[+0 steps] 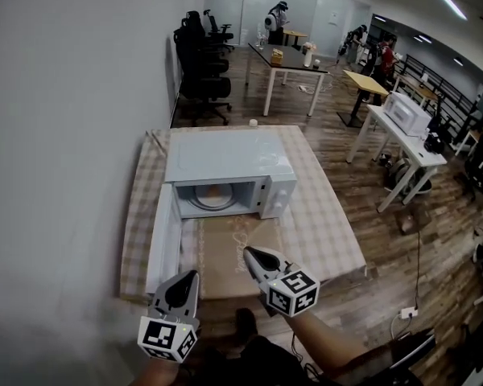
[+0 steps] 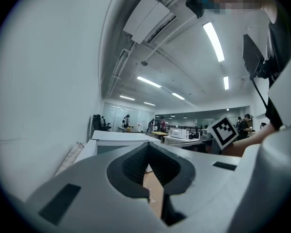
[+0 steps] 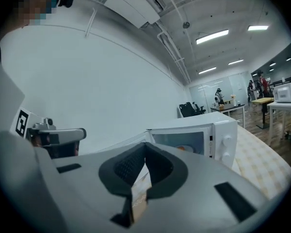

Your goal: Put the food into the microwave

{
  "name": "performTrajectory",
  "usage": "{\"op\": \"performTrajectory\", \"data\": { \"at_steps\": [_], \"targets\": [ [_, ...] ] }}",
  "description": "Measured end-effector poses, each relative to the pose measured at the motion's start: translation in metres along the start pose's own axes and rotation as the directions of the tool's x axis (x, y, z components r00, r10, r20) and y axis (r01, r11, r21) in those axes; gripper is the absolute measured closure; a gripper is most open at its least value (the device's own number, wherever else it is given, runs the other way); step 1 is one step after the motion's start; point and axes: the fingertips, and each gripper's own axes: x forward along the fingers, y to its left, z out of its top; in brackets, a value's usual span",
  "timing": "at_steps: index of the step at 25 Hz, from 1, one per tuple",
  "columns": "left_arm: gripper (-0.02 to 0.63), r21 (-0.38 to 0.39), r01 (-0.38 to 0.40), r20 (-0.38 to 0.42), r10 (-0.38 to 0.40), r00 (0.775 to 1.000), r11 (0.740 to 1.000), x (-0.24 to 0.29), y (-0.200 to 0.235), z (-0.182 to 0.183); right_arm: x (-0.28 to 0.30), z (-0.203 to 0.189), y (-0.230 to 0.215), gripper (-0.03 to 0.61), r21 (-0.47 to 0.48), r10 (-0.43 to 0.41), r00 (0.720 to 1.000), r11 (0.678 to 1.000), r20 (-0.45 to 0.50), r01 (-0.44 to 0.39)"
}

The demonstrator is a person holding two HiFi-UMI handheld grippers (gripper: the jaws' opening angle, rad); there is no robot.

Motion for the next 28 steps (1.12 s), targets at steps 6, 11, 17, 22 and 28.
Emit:
{"op": "performTrajectory", "data": {
  "at_steps": [6,11,17,22,28],
  "targets": [
    [0.606,-0.005,0.023,0.002,-0.022,1.0,1.0,0.007,-0.013,-0.003,-0.039,0.015,0.002,0.569,0.02,-0.024,0.997,1.0,0.067,0.023],
    [0.606,0.004,0.016,-0.001,-0.016,1.0,1.0,0.015,-0.029,0.001,-0.067,0.033,-0.002,0.569,0.014,-0.008,0.994,1.0,0.111,0.006],
    [0.606,0.002,-0.013,-0.009,0.013,1.0,1.0,0.028,-0.049,0.011,-0.088,0.043,-0.016,0.569,0.027,0.016,0.992,0.999,0.126,-0.02],
    [0.606,-0.001,-0.028,0.004,0.028,1.0,1.0,0.039,-0.071,0.015,-0.1,0.047,-0.031,0.571,0.014,0.017,0.993,1.0,0.117,-0.018],
    [0.606,0.006,-0.056,-0.008,0.056,0.998,0.998,0.046,-0.084,0.011,-0.111,0.047,-0.051,0.571,0.032,0.01,0.993,0.999,0.116,-0.014]
  ]
}}
